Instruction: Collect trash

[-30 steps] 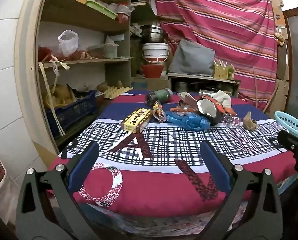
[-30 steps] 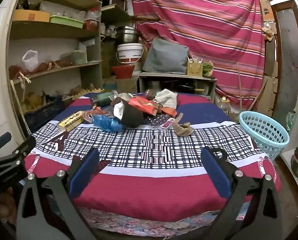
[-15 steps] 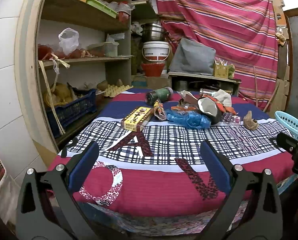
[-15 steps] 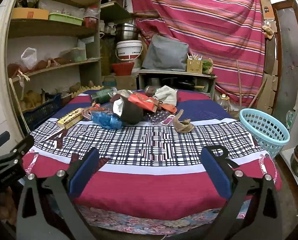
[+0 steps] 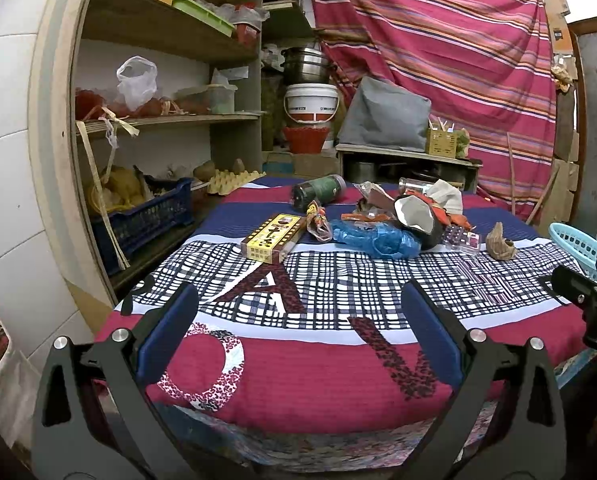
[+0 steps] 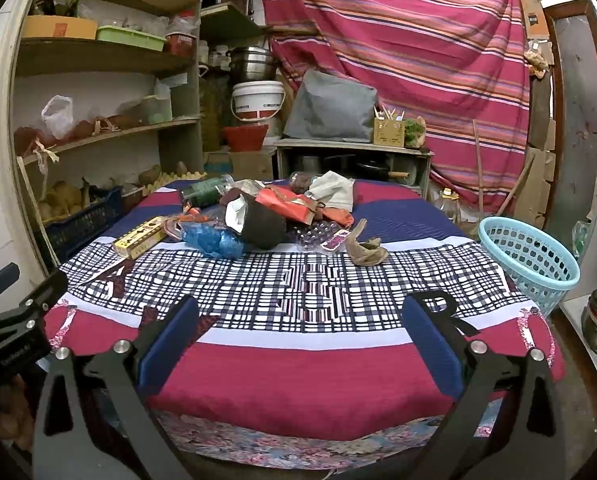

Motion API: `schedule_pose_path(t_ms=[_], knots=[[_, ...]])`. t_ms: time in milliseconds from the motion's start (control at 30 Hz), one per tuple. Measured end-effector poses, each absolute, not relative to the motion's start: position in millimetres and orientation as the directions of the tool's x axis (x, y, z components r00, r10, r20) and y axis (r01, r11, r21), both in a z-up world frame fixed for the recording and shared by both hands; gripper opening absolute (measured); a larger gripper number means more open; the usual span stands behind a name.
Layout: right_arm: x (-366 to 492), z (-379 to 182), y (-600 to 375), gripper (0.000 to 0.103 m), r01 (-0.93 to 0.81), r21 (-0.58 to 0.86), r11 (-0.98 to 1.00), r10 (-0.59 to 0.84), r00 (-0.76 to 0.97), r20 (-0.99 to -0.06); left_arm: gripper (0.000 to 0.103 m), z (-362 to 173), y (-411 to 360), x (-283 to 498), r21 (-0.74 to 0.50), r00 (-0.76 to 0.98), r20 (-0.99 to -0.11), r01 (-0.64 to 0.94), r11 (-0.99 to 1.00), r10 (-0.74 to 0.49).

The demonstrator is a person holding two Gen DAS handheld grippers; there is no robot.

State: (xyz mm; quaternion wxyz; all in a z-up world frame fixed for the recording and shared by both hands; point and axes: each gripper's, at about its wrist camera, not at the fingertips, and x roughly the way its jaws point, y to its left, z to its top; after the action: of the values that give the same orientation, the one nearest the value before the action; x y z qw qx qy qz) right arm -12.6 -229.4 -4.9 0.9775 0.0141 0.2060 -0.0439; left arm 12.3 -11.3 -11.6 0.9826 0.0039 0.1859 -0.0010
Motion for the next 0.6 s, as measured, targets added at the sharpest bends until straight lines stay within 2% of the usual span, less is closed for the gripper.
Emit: schedule_pose_path(t_ms=[600], knots=[[-11.3,-5.5,-231.7,0.099,0.095,0.013,0.995,-0.081,0.909,-0.409,0.098,-12.0,-13.9,12.8,-0.008,0.932,-0.361,-0.008,1.0,0.004]])
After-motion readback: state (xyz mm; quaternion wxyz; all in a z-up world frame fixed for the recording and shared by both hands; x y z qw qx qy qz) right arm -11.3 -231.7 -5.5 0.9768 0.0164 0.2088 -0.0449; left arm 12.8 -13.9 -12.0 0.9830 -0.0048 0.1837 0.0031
